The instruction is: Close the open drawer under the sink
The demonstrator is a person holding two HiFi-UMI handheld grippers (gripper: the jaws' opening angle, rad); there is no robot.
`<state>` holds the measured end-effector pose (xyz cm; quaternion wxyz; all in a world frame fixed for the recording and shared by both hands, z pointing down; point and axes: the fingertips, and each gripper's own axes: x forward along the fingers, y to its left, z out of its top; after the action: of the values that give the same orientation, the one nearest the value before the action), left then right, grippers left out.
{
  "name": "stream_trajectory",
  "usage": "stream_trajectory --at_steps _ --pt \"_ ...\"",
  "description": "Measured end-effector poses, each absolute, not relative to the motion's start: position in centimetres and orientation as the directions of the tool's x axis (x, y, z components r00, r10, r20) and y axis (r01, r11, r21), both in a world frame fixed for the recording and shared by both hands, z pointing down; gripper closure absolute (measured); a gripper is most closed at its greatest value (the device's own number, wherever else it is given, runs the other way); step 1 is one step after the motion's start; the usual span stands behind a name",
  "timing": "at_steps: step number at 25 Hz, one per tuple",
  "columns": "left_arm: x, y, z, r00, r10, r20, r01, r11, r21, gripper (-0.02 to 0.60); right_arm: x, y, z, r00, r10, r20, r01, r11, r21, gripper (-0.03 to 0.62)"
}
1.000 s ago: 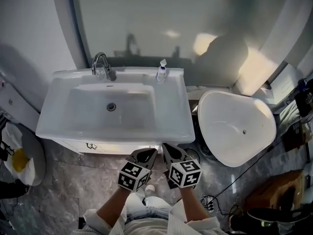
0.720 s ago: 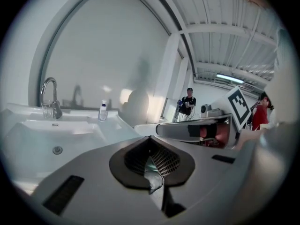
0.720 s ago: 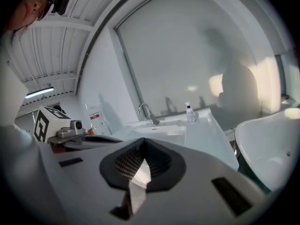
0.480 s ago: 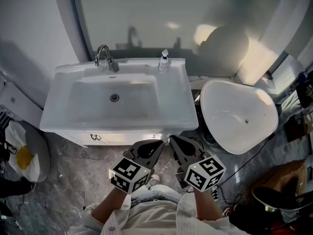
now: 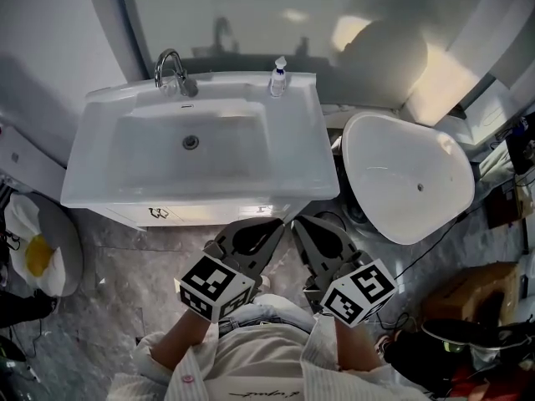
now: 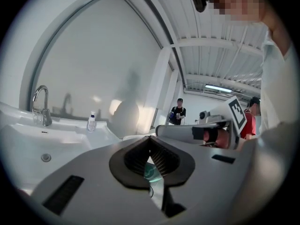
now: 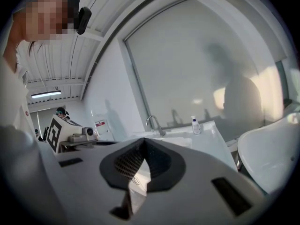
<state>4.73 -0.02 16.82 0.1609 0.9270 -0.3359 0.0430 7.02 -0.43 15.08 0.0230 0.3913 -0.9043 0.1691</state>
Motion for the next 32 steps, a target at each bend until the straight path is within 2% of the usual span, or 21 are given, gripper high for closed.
stream_trajectory --at_steps 25,32 --pt "3.6 -1.6 17.8 0.761 -0.615 0.206 -0.647 -0.698 0.306 0.566 6.5 -1.9 15.7 -0.692 -0.690 0.214 -0.716 0.618 -0.325 0.585" --pt "4.2 -2.8 17.8 0.779 -0.582 0.235 -0.627 -0.726 0.281 0.566 6.8 -2.0 15.9 -0.702 -0.679 0.216 -0.707 0.624 -0.334 0.585"
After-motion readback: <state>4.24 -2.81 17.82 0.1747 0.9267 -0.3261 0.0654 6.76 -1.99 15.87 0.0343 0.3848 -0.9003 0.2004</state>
